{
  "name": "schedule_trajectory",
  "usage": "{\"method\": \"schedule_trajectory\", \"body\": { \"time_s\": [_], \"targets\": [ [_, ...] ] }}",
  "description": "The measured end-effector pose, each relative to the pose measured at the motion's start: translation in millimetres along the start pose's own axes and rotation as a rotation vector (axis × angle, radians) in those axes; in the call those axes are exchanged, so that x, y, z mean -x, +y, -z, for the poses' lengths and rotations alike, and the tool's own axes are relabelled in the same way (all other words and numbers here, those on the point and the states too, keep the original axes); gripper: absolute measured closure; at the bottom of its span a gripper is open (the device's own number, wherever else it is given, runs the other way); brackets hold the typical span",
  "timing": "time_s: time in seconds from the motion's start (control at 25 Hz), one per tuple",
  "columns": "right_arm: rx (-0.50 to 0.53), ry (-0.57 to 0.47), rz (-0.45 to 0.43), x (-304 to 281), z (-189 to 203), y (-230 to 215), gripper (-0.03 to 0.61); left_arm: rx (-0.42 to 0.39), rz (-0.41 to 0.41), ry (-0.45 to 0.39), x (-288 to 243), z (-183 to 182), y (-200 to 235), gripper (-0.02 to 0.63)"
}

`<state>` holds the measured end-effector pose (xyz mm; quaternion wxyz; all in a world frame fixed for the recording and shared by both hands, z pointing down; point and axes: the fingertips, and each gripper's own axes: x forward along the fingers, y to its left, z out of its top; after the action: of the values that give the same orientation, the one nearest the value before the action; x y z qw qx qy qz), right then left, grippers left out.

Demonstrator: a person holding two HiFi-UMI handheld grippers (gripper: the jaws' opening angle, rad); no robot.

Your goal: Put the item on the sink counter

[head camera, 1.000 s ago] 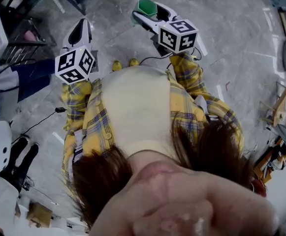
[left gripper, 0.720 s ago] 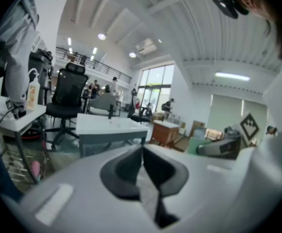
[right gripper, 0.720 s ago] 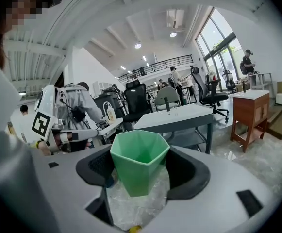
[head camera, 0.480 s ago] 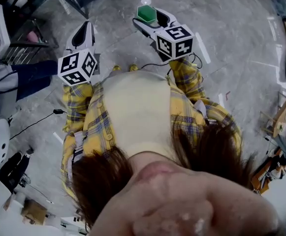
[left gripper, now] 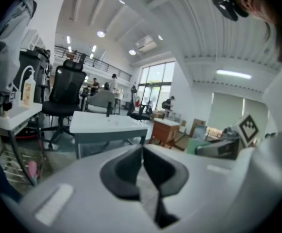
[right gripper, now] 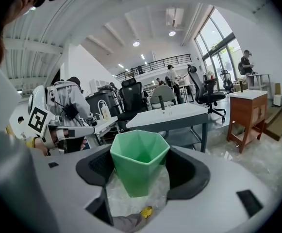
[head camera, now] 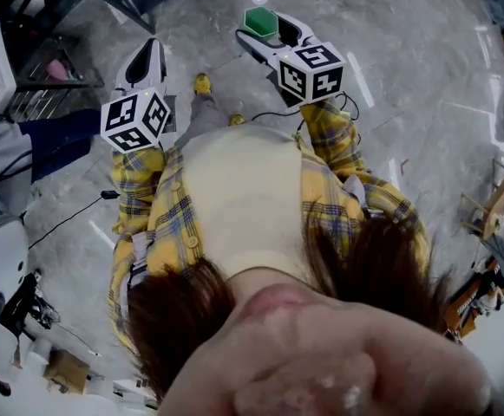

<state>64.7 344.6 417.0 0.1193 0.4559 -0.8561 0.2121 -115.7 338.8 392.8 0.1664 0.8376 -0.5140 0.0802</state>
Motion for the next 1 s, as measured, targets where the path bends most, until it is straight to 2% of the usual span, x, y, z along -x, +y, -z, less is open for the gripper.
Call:
{"method": "schedule_trajectory", "body": {
  "time_s": [0.32, 0.68, 1.0],
  "targets": [
    [0.035, 0.005, 0.032, -41.5, -29.8, -20.5, 0.25, 0.0, 0.039, 0.005, -52.3, -18.5, 25.0, 0.605],
    [0.015, -0.002, 0.052, -110.2, -74.5, -36.6, 0.25, -0.017, 0.076, 0.024, -107.7, -45.4, 71.0, 0.606],
    [0.003, -0.001, 0.086, -165.3, -97.7, -49.0, 0.25, -0.006, 0.088, 0.042, -143.1, -55.1, 114.8, 0.605]
  ]
}}
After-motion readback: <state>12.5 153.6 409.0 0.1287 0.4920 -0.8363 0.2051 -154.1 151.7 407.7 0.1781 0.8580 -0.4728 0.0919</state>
